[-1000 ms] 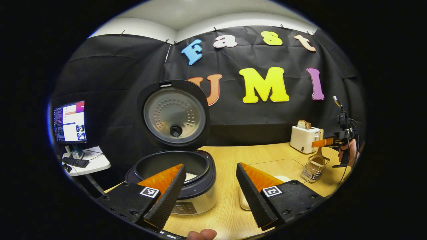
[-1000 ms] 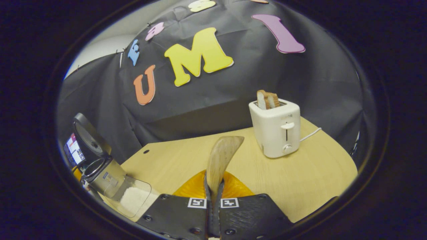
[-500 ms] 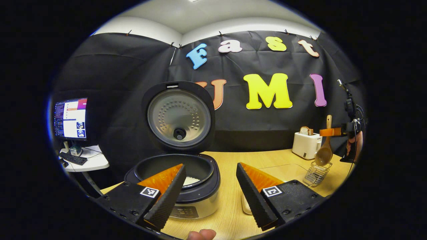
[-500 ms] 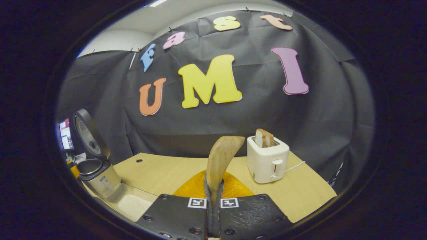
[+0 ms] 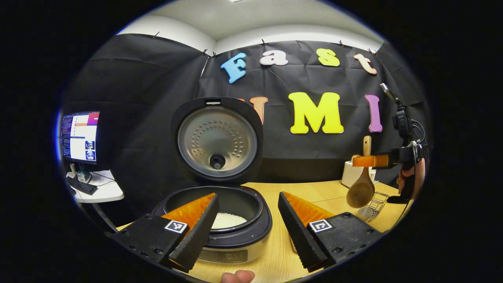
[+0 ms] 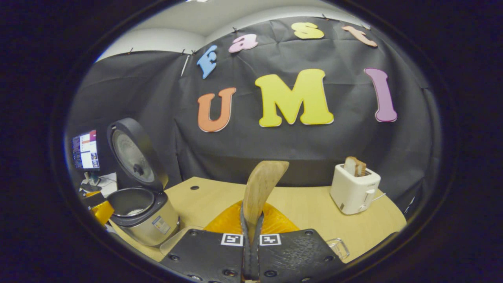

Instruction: Close the left gripper, press the button to open the rice cooker; take a wooden spoon from the chopstick holder with the right hand, scoop a spoonful of rice and pour it into the rice cooker, then put the wooden spoon back into the chopstick holder.

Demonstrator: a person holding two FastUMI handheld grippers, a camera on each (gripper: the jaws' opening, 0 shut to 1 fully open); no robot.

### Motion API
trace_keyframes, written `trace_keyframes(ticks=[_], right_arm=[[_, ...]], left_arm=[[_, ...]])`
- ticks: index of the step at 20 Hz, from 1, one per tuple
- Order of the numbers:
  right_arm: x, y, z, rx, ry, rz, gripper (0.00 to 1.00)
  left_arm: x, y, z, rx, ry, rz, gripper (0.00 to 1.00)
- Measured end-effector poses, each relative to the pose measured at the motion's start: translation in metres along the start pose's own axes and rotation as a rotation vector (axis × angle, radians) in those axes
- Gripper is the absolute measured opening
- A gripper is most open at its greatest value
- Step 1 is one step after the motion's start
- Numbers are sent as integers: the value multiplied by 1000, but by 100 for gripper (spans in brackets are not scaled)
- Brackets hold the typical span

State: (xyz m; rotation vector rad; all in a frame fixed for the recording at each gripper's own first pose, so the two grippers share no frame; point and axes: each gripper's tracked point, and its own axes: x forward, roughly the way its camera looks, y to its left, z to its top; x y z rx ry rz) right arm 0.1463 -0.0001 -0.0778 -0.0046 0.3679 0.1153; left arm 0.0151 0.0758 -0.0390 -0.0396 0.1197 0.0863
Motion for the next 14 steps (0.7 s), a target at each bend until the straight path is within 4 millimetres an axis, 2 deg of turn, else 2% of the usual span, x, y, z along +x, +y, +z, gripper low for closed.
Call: trace_keyframes(ticks=[2, 5, 7, 10, 14], right_arm=[[12, 14, -28, -74, 65, -30, 0], [23, 19, -54, -186, 116, -101, 1], [25, 15, -63, -250, 125, -161, 0], [27, 14, -64, -338, 96, -236, 1], [36, 37, -80, -316, 112, -220, 1]], left_arm=[[-1, 2, 1, -5, -1, -12, 96], [-2, 14, 2, -34, -3, -5, 96], [-2, 20, 4, -49, -4, -8, 96], [-2, 38, 6, -58, -19, 25, 96], [-3, 52, 4, -36, -15, 53, 96]])
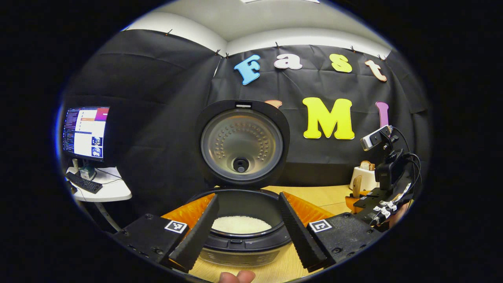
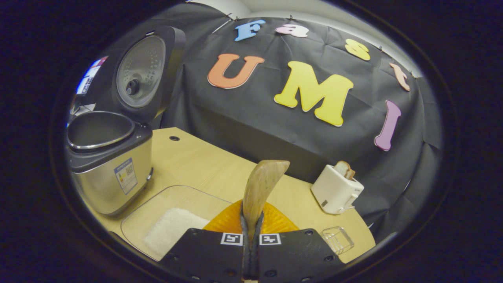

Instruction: Close the left gripper, press the button to open the rice cooker; take a wooden spoon from the chopstick holder with the right hand, scoop a spoonful of rice and pour it into the rice cooker, then put the wooden spoon back into the chopstick holder.

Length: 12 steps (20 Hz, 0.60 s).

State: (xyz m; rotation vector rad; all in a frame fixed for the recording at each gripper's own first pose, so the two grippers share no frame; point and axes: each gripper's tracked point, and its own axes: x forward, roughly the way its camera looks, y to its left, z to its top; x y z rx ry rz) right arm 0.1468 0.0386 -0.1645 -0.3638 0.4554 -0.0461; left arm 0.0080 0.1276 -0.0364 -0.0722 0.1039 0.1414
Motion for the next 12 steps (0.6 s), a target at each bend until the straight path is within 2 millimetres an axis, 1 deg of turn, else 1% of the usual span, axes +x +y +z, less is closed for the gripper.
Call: trace_keyframes(ticks=[4, 6, 7, 9, 12], right_arm=[[-2, 35, 0, 116, 28, 90, 1], [1, 53, 5, 198, 46, 154, 1], [0, 58, 7, 231, 54, 175, 0], [0, 60, 10, 298, 66, 208, 1], [-1, 58, 12, 444, 93, 264, 1]], left_arm=[[0, 5, 1, -17, -6, 4, 96], [0, 8, 1, -16, -4, 10, 96], [-1, 9, 2, -18, -6, 10, 96], [-1, 8, 3, -20, -10, 8, 96], [-2, 9, 4, -19, -10, 6, 96]])
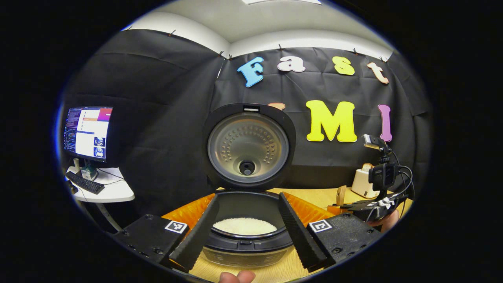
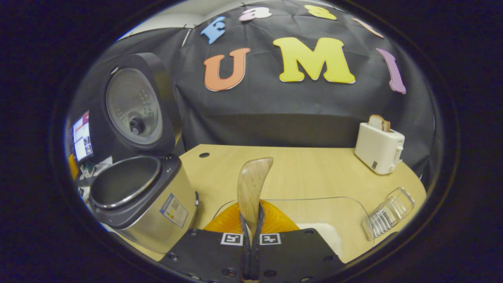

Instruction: Close the left gripper, press the button to open the rice cooker; take a wooden spoon from the chopstick holder with the right hand, scoop a spoonful of rice and pour it into the rice cooker, then put the wooden spoon back into the chopstick holder.

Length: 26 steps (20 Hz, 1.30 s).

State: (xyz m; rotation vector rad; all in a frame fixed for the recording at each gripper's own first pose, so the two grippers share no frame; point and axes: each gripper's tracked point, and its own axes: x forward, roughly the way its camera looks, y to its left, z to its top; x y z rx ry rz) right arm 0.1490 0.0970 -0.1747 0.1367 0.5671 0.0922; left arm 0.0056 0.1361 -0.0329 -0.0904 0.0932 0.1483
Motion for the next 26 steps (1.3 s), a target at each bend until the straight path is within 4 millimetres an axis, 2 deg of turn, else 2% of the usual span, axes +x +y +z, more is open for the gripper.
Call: trace_keyframes(ticks=[9, 10, 11, 18, 23, 26], right_arm=[[-5, 4, 10, 339, 32, 143, 1], [-5, 3, 12, 381, 38, 158, 0], [-6, 1, 13, 417, 42, 167, 0], [-12, -37, 30, 573, -9, 180, 1], [-31, -70, 49, 659, -57, 211, 0], [-43, -95, 62, 723, -96, 221, 0]], left_arm=[[-3, -6, 3, 3, -3, -4, 96], [-3, -6, 2, 5, -4, -4, 93], [-3, -7, 2, 5, -5, -7, 96], [-3, -13, 3, 17, -7, -11, 96], [-4, -20, 2, 38, -4, -20, 96], [-6, -15, 5, 37, -12, -14, 96]])
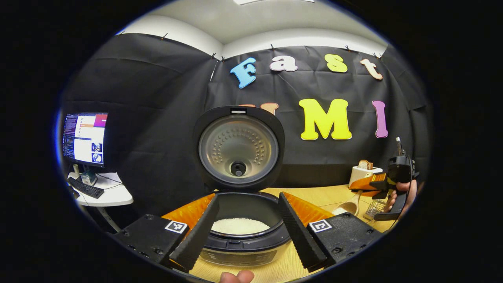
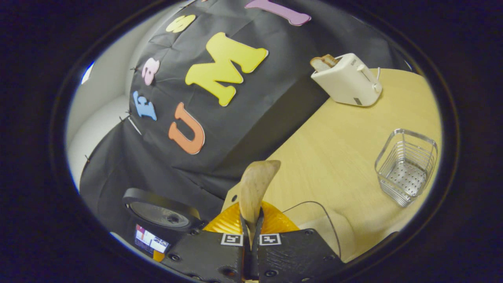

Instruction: Close the left gripper, press the button to open the rice cooker; take a wooden spoon from the chopstick holder with the right hand, scoop a spoonful of rice and pour it into the rice cooker, then put the wooden spoon back into the chopstick holder.

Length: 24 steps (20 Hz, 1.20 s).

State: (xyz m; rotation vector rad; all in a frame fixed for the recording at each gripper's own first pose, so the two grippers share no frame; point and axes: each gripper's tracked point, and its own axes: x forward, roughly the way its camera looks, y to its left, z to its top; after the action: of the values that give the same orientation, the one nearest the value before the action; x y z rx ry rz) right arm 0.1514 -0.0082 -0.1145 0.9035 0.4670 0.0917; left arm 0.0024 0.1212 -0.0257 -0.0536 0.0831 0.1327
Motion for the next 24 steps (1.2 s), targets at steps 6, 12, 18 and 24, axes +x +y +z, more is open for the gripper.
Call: trace_keyframes(ticks=[6, 12, 18, 24], right_arm=[[-19, 7, 41, 33, -55, 30, 1], [-9, 62, 42, 44, -34, 107, 0], [24, 157, -9, -14, 70, 218, 0], [51, 232, -71, -135, 127, 284, 0]], left_arm=[[-3, 20, 4, 34, -8, 56, 96], [-11, 43, 9, 101, -18, 78, 96], [-17, 71, 1, 113, 15, 110, 96], [-25, 113, 0, 92, 17, 173, 96]])
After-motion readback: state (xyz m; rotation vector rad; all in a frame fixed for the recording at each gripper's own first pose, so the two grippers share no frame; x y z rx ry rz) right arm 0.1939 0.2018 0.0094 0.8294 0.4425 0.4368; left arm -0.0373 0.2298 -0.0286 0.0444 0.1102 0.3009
